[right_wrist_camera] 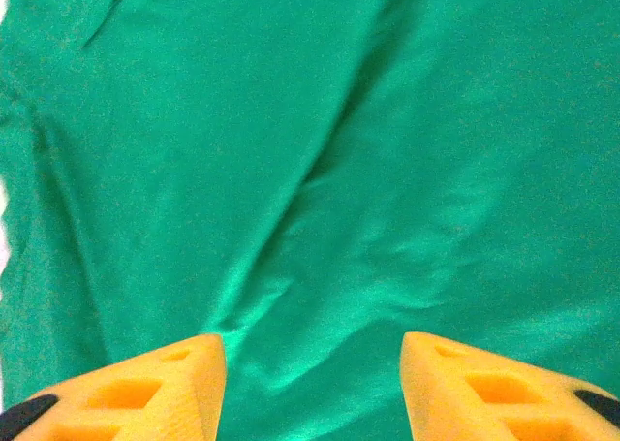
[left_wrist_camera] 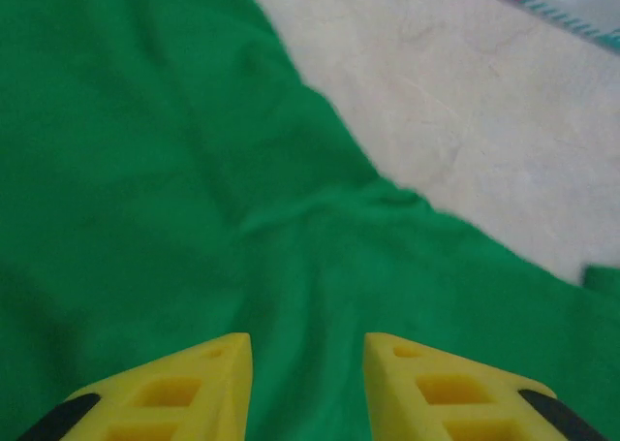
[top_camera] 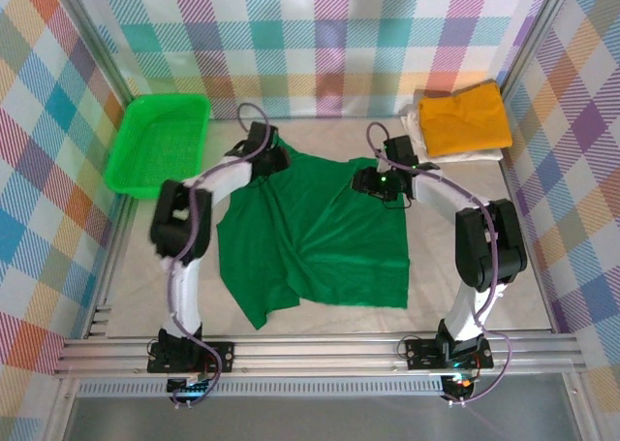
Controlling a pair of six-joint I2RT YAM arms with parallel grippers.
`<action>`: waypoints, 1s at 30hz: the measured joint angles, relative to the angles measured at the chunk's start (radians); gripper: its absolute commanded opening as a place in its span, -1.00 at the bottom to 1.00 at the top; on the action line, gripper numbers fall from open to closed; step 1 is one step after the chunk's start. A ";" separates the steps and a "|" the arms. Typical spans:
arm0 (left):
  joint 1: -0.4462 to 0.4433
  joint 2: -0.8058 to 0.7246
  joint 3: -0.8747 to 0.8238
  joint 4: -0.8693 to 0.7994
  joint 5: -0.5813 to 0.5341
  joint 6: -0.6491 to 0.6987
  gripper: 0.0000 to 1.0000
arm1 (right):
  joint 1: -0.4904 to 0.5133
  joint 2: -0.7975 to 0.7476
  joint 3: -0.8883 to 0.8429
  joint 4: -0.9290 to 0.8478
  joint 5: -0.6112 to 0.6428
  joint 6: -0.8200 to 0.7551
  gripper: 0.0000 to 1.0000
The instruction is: Fold and stack the t-shirts
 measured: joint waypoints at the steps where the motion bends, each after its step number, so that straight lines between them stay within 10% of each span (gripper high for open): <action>1: 0.002 -0.095 -0.081 0.020 -0.018 -0.002 -0.24 | -0.022 0.006 0.008 -0.010 0.013 0.000 -0.05; 7: 0.004 -0.535 -0.472 0.082 -0.127 -0.059 -0.30 | -0.108 0.157 0.176 -0.056 0.075 -0.012 -0.68; 13: 0.007 -0.640 -0.765 -0.023 -0.145 -0.175 -0.31 | -0.108 0.356 0.381 -0.099 0.095 -0.003 -1.00; 30: 0.240 -0.734 -0.966 -0.103 -0.031 -0.333 -0.30 | -0.160 0.659 0.797 -0.240 0.174 0.126 -1.00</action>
